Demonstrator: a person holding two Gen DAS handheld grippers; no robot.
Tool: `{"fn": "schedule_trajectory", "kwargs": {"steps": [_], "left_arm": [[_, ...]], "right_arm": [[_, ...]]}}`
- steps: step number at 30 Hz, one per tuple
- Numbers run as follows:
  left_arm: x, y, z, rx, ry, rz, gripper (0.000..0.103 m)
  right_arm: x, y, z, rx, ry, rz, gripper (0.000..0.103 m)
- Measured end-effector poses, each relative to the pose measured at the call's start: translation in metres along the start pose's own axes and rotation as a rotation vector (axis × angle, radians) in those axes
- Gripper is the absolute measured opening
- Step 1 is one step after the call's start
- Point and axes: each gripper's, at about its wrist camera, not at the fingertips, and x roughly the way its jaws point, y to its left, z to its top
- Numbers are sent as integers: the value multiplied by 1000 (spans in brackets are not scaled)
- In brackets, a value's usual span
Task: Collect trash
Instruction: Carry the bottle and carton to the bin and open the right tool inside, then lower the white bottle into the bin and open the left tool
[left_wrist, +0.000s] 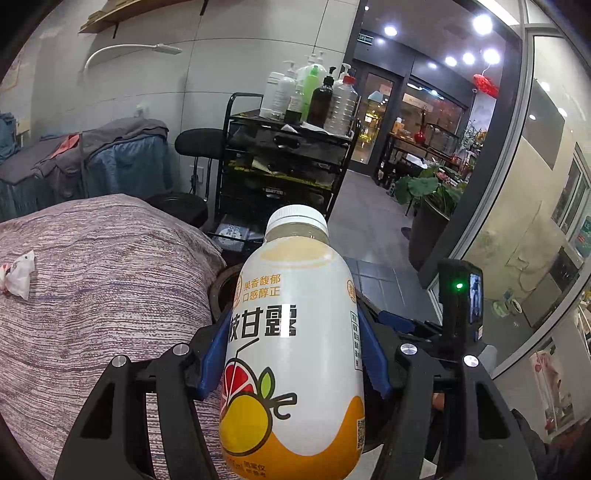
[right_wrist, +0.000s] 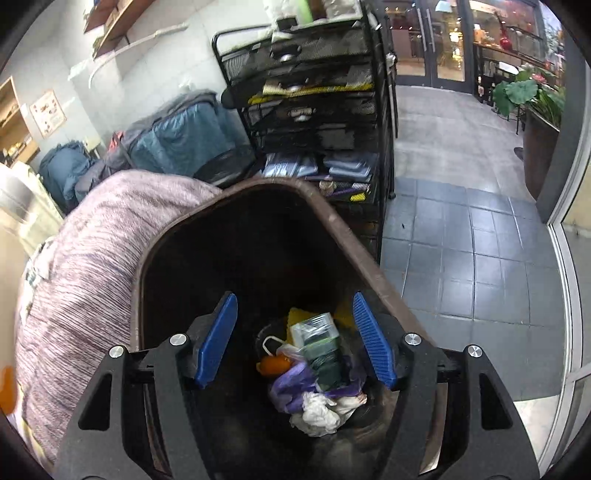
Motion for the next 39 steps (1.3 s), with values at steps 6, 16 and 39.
{"fn": "schedule_trajectory", "kwargs": {"steps": [6, 16, 39], "left_arm": [[31, -17, -4, 31, 100, -7, 61], [79, -37, -13, 48, 241, -10, 61], [75, -28, -16, 86, 221, 98, 92]], "right_arm": [[-36, -13, 5, 32, -88, -25, 66], [-69, -47, 10, 111, -148, -86, 75], [-79, -37, 11, 80, -189, -82, 84]]}}
